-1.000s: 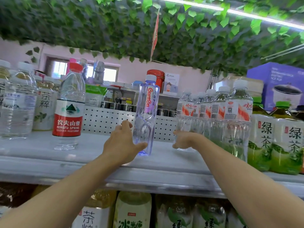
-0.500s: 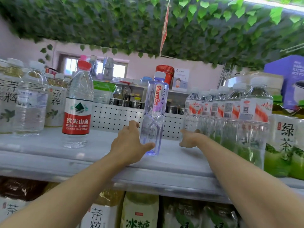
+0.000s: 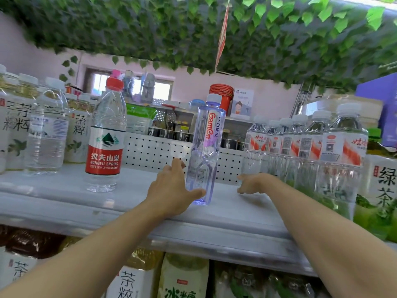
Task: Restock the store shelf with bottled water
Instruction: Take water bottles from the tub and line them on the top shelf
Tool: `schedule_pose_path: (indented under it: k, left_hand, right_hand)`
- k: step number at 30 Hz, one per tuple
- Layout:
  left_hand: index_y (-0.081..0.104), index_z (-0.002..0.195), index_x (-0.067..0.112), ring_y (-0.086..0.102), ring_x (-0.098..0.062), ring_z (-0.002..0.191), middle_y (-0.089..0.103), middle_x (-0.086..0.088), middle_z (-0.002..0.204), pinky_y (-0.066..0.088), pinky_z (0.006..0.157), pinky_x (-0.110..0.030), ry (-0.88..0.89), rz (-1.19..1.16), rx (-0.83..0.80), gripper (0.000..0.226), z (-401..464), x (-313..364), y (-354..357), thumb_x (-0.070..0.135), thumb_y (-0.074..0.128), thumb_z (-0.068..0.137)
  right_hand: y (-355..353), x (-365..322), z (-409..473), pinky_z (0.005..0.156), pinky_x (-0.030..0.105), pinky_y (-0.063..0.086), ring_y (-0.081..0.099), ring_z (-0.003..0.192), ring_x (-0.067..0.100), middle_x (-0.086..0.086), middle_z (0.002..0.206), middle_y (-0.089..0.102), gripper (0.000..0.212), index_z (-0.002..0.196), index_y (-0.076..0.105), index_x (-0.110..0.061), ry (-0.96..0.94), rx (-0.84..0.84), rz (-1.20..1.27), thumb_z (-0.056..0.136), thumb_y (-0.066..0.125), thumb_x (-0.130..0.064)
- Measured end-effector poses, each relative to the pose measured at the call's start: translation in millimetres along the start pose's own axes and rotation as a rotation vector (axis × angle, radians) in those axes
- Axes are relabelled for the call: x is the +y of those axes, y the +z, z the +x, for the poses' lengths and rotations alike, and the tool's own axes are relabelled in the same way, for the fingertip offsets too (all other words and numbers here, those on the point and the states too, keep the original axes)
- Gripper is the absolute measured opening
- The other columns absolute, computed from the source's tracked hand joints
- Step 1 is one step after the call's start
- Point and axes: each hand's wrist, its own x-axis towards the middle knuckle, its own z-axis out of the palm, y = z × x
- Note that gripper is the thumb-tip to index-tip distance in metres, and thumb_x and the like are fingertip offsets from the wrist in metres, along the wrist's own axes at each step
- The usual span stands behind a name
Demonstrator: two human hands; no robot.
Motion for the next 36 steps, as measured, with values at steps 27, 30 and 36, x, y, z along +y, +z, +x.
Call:
schedule_pose_path:
  k: [27, 30, 36]
  left_hand:
    - [0.027, 0.135, 0.020, 0.048, -0.022, 0.117, 0.046, -0.004, 0.131, 0.044, 0.097, -0.042, -0.016, -0.012, -0.055, 0.081, -2, 1, -1, 0.051, 0.072, 0.074]
    - [0.027, 0.134, 0.020, 0.048, -0.021, 0.117, 0.046, -0.004, 0.131, 0.044, 0.097, -0.042, -0.017, -0.011, -0.056, 0.081, -1, 1, -1, 0.051, 0.072, 0.074]
    - [0.027, 0.135, 0.021, 0.048, -0.021, 0.117, 0.046, -0.004, 0.131, 0.044, 0.096, -0.042, -0.017, -0.024, -0.056, 0.081, -1, 1, -1, 0.051, 0.072, 0.074]
  right_hand:
    - [8, 6, 11, 0.115, 0.044, 0.010, -0.003, 0.144, 0.039, 0.011, 0.159, 0.005, 0.068, 0.152, 0.001, -0.020, 0.076, 0.032, -0.019, 0.099, 0.039, -0.038]
    - [11, 8, 19, 0.117, 0.046, 0.005, -0.009, 0.143, 0.039, 0.010, 0.159, -0.003, 0.069, 0.152, -0.001, -0.023, 0.066, 0.004, 0.005, 0.098, 0.035, -0.044]
    - [12, 6, 24, 0.117, 0.045, 0.000, -0.013, 0.143, 0.040, 0.006, 0.159, -0.006, 0.063, 0.152, -0.003, -0.021, 0.078, -0.008, -0.035, 0.101, 0.021, -0.047]
